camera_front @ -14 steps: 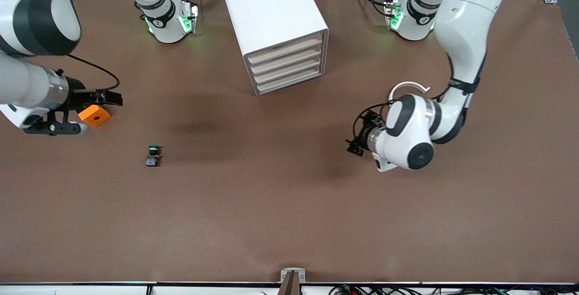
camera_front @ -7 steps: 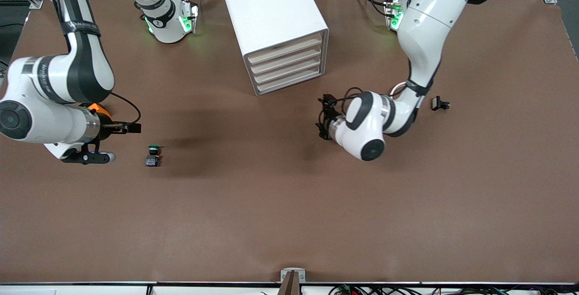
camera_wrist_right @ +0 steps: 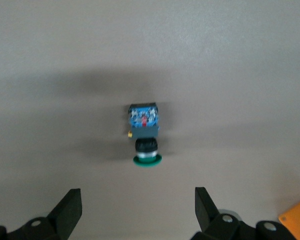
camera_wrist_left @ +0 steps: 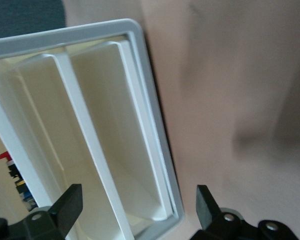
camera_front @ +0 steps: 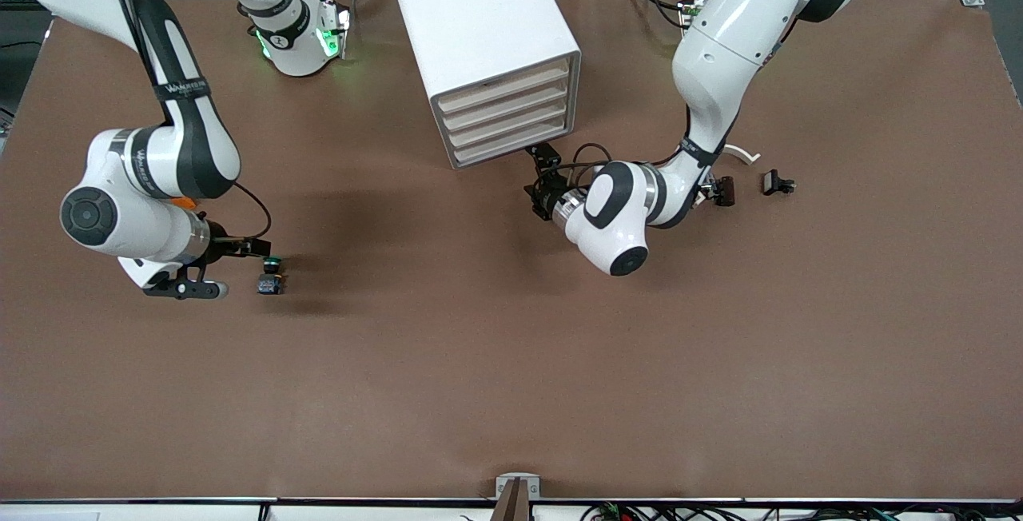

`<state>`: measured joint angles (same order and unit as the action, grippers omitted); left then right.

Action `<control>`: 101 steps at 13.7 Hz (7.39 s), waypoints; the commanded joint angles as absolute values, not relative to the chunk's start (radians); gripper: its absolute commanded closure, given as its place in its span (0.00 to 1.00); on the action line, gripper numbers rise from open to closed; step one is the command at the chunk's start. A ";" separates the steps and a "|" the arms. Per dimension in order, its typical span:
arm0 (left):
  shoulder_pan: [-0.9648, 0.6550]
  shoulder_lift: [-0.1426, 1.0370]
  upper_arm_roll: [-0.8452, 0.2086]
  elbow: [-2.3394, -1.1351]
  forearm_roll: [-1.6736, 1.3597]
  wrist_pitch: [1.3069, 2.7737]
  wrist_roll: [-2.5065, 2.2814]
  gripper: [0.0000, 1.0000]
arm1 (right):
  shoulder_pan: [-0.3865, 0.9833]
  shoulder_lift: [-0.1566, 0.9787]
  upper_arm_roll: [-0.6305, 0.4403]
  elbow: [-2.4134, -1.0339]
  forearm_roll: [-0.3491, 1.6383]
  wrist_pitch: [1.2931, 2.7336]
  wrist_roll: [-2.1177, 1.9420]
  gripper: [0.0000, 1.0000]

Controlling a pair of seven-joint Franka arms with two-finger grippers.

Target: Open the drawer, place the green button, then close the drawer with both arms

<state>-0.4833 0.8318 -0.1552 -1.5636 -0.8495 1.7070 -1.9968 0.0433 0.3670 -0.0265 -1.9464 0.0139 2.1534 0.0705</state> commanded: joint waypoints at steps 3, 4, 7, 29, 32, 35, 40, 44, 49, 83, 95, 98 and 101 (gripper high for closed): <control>-0.505 0.879 -0.158 -1.542 -0.945 1.589 -2.091 0.08 | 0.031 0.455 -0.018 -1.896 -0.006 2.207 0.066 0.00; -0.512 0.885 -0.160 -1.542 -0.948 1.580 -2.108 0.18 | 0.029 0.474 -0.018 -1.888 -0.005 2.212 0.066 0.00; -0.532 0.907 -0.160 -1.542 -0.982 1.563 -2.131 0.29 | 0.029 0.529 -0.020 -1.887 -0.005 2.282 0.064 0.00; -0.534 0.983 -0.043 -1.374 -0.996 1.565 -2.215 1.00 | 0.044 0.598 -0.018 -1.852 -0.002 2.281 0.049 0.66; -0.494 0.983 -0.035 -1.356 -0.994 1.566 -2.214 0.99 | 0.058 0.580 -0.018 -1.748 -0.002 2.082 0.051 0.65; -0.485 0.983 -0.029 -1.333 -0.992 1.566 -2.204 0.96 | 0.075 0.559 -0.017 -1.634 0.008 1.834 0.151 0.65; -0.485 0.963 -0.009 -1.298 -0.971 1.560 -2.204 0.00 | 0.250 0.419 -0.014 -1.628 0.023 1.609 0.536 0.66; -0.495 0.919 -0.008 -1.209 -0.728 1.557 -2.191 0.00 | 0.369 0.359 -0.015 -1.624 0.201 1.552 0.846 0.67; -0.462 0.793 0.046 -1.197 -0.586 1.565 -2.113 0.00 | 0.613 0.362 -0.014 -1.624 0.216 1.675 1.326 0.68; -0.546 0.468 0.018 -1.727 -0.158 2.173 -0.518 0.00 | 0.861 0.526 -0.017 -1.603 0.305 1.863 1.806 0.00; -0.739 0.555 -0.047 -1.841 -0.175 2.335 -0.803 0.00 | 0.519 0.160 -0.026 -1.569 0.293 1.568 1.178 0.00; -0.739 0.561 -0.126 -1.848 -0.175 2.263 -0.873 0.00 | 0.384 0.089 -0.028 -1.575 0.282 1.505 0.849 0.00; -0.739 0.560 -0.184 -1.848 -0.173 2.174 -0.919 0.00 | 0.269 0.035 -0.028 -1.592 0.204 1.456 0.539 0.00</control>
<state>-0.7430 0.5694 -0.1564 -1.8413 -0.1770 2.2195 -0.8881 0.3279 0.0909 -0.0471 -1.5433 0.2533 1.4635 0.7008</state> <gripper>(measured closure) 0.000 0.000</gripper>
